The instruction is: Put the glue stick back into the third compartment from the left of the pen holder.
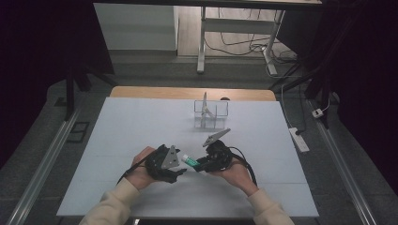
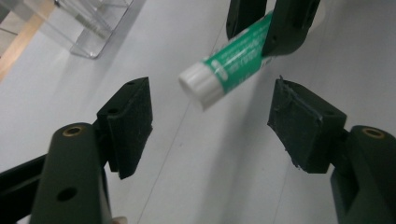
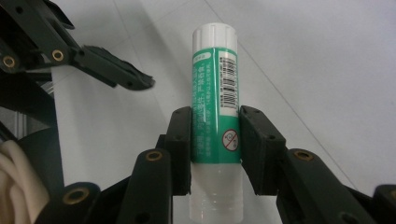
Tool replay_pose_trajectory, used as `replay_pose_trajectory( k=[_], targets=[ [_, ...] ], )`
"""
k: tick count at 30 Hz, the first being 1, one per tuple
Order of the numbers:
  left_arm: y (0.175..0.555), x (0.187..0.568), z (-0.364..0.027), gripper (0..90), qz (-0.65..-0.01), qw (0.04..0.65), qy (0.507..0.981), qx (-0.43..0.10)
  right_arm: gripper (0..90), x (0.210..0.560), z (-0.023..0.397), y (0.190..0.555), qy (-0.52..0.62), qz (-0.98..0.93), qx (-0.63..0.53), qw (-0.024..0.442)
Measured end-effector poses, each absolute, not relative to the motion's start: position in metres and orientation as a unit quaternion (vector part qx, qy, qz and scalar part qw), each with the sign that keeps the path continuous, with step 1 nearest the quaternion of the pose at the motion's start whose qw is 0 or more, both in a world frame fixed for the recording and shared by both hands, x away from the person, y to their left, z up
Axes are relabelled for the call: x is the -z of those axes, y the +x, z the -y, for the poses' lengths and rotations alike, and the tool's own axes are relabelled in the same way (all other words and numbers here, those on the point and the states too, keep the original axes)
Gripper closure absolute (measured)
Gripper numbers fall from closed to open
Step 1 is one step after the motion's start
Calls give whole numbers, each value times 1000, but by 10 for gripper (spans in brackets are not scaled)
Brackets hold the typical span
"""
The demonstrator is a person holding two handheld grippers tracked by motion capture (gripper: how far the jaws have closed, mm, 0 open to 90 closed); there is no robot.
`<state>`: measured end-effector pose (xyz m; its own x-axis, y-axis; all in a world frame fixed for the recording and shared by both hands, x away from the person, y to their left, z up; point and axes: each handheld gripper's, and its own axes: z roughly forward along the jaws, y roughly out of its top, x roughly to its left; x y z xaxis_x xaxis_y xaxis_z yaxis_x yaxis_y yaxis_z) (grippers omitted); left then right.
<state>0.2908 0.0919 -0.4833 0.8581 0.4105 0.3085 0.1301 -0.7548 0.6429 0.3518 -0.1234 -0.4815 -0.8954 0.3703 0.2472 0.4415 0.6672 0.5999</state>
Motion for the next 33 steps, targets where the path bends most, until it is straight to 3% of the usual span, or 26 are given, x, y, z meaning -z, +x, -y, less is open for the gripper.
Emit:
replay_pose_trajectory(
  k=[17,23,33],
  targets=[
    [291,490,-72,399,-95,282,927,-230,651,480,121,352,-216,912,337,88],
    [291,495,-70,499,-79,249,934,-243,651,479,122,355,-219,907,343,107],
    [293,499,-73,644,-67,250,944,-203,645,475,128,358,-236,885,382,120]
  ],
)
